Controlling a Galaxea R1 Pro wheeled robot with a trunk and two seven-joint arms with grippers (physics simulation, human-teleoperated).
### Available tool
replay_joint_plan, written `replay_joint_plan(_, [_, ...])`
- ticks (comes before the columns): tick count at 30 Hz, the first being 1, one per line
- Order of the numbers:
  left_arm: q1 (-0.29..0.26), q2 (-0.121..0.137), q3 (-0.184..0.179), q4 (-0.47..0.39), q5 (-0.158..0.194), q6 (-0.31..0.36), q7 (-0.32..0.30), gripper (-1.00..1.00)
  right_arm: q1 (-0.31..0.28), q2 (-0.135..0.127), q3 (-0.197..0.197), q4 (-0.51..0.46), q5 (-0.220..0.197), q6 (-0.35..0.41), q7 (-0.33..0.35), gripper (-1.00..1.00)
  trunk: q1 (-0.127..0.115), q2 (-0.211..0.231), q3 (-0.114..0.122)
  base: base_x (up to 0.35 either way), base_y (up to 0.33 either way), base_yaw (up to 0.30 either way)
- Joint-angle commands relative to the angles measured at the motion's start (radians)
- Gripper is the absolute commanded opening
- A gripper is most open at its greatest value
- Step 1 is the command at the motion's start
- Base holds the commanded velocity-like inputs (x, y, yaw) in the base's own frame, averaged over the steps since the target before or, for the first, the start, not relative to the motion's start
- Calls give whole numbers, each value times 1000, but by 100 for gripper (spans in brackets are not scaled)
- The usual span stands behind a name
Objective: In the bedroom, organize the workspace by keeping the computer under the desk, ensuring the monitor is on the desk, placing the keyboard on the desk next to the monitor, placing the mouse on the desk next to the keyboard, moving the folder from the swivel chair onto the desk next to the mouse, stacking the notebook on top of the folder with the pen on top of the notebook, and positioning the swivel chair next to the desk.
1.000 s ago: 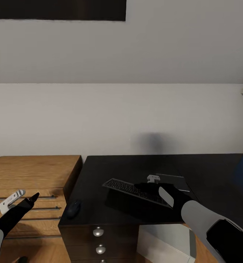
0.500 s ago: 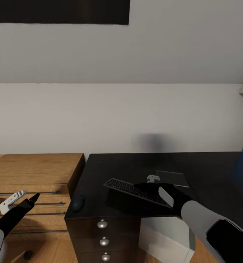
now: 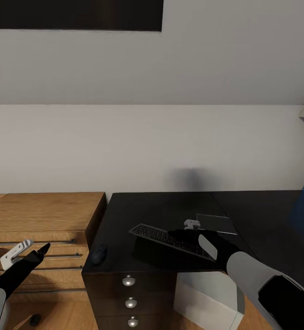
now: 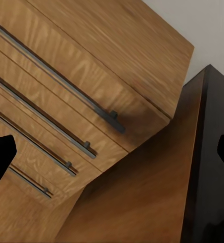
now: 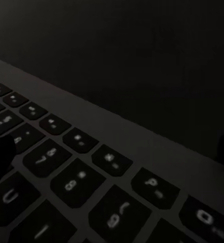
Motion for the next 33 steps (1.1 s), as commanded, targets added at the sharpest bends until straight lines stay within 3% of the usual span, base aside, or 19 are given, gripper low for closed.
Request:
replay_joint_plan(1, [-1,0,1,0,8,6,2,100,10,-1,8,0,-5,4,1,100,0,0,-1,0,5,0])
replay_joint_plan(9, [-1,0,-1,6,8,6,2,100,11,-1,8,0,-5,4,1,100,0,0,-1,0,1,0])
replay_joint_plan(15, [-1,0,-2,9,8,5,2,100,11,-1,8,0,-5,4,1,100,-23,42,17,0,0,0])
replay_joint_plan(24, [-1,-3,-5,31,8,4,2,100,11,-2,8,0,-6,4,1,100,-23,42,17,0,0,0])
replay_joint_plan(33, [-1,-3,-7,33,8,2,2,100,11,-2,7,0,-6,4,1,100,-54,98,43,0,0,0])
